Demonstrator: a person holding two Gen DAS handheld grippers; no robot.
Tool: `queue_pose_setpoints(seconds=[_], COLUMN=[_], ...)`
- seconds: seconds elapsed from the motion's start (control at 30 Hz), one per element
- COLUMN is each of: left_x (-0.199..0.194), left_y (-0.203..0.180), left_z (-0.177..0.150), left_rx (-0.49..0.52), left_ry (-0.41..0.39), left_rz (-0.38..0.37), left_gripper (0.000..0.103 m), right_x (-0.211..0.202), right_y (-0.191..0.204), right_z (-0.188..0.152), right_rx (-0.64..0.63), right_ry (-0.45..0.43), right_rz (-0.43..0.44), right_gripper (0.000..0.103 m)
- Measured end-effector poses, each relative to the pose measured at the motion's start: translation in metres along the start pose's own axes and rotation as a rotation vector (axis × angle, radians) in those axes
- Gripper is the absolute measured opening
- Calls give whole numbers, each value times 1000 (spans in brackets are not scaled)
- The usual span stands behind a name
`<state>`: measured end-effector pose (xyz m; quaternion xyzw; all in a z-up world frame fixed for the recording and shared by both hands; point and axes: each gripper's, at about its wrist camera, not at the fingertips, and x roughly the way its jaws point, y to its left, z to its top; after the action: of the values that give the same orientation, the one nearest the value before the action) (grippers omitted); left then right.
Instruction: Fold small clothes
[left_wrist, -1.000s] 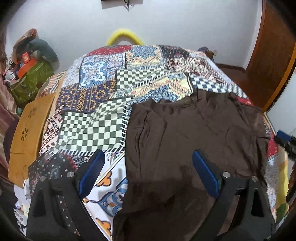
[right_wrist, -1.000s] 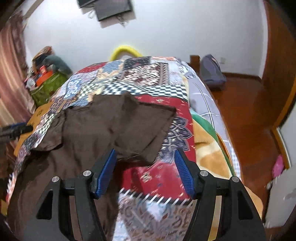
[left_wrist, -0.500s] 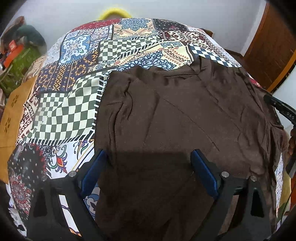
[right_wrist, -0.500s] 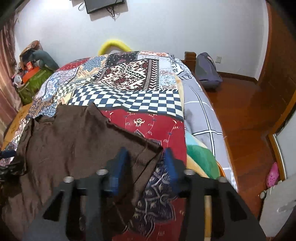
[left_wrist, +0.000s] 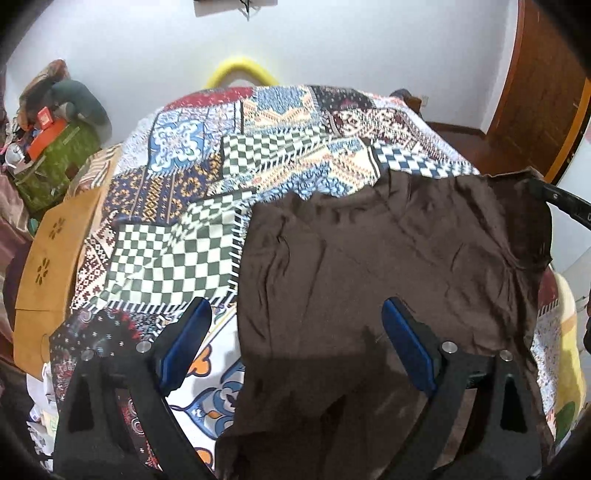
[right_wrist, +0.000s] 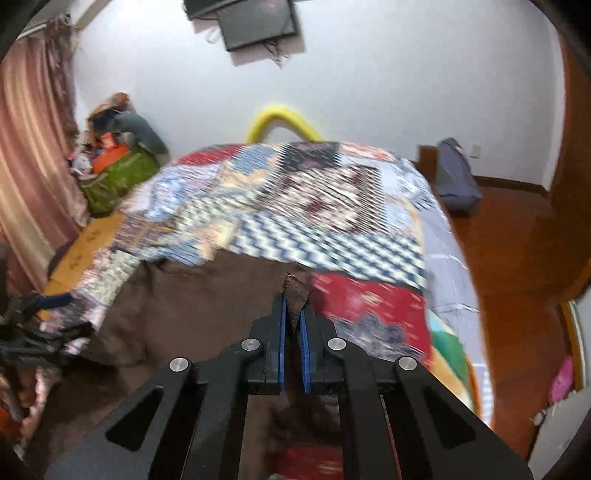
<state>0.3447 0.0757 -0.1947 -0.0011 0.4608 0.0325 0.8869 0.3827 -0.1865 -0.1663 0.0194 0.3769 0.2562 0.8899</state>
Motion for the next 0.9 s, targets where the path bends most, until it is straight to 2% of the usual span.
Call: queue_pose_setpoints(seconds=[0.17,0.23,0.33,0.37,0.43,0.5,0.53,0.73,0.9], left_x=[-9,-11,-12,-13,-14,-13,-12,6,38], left_y=[8,9,9,8,6,3,0,-29,-59], left_z=[1,1,1,2,4,7,9,23,31], left_rx=[-20,-13,-1,3,10,12,12,37,59], left_ry=[-12,-18,-18,-20,-26,-27,-27,-12,52], left_rz=[-7,5,22,27,30,24,17,-28,-68], left_gripper=[94,94,94,94,94,94,94,94,94], right_x=[31,50,68,69,68,60,54,32,40], right_y=[42,59,75,78,77,71,67,49,37], right_z=[17,20,21,20,18,15,13,-4,-40], right_rx=[-31,-42,-65,-68,-54,-26,-21,-82,-120], right_ry=[24,63,118,125,124,111,100,85,151], right_rz=[84,131,155,165,183,195,198,106,45], right_gripper=[6,8,10,12,27,37,37,37,37])
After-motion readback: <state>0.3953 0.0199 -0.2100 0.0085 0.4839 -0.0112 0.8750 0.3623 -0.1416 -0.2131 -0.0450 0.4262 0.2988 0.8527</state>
